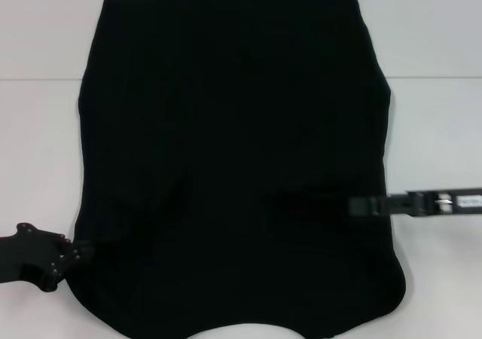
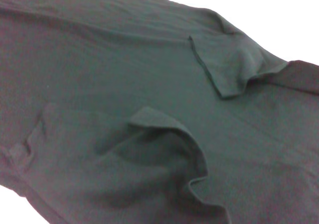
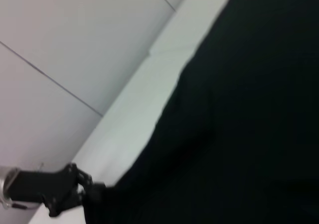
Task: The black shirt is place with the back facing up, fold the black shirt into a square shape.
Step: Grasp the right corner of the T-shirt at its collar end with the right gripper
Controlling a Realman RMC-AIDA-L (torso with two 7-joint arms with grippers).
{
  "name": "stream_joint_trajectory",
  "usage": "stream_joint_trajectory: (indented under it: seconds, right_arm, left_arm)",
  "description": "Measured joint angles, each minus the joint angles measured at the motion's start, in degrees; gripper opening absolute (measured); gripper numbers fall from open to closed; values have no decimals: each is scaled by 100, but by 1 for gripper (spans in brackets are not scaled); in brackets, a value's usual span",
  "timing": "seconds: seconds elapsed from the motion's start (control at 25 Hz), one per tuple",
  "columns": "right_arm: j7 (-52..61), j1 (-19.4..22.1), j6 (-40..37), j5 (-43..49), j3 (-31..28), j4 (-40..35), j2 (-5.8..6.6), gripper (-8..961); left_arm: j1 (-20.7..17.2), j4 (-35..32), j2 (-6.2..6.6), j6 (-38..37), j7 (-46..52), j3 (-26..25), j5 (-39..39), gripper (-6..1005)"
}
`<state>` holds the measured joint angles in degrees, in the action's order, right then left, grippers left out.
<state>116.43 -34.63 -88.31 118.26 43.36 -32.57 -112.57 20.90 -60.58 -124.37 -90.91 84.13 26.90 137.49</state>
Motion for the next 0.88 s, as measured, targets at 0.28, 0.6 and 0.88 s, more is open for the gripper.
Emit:
stream_joint_trajectory:
  seconds: [0.28, 0.6, 0.88]
  right_arm:
    - [116, 313, -68, 351, -7, -4, 218, 939]
    - [142, 227, 138, 995, -28, 40, 120, 939]
    - [147, 165, 233, 1033, 9, 38, 64, 938]
  left_arm:
    - [11, 97, 8, -76, -41, -99, -143, 43]
    - [28, 176, 23, -28, -45, -98, -211, 43]
    - [28, 197, 27, -23, -46, -96, -214, 44]
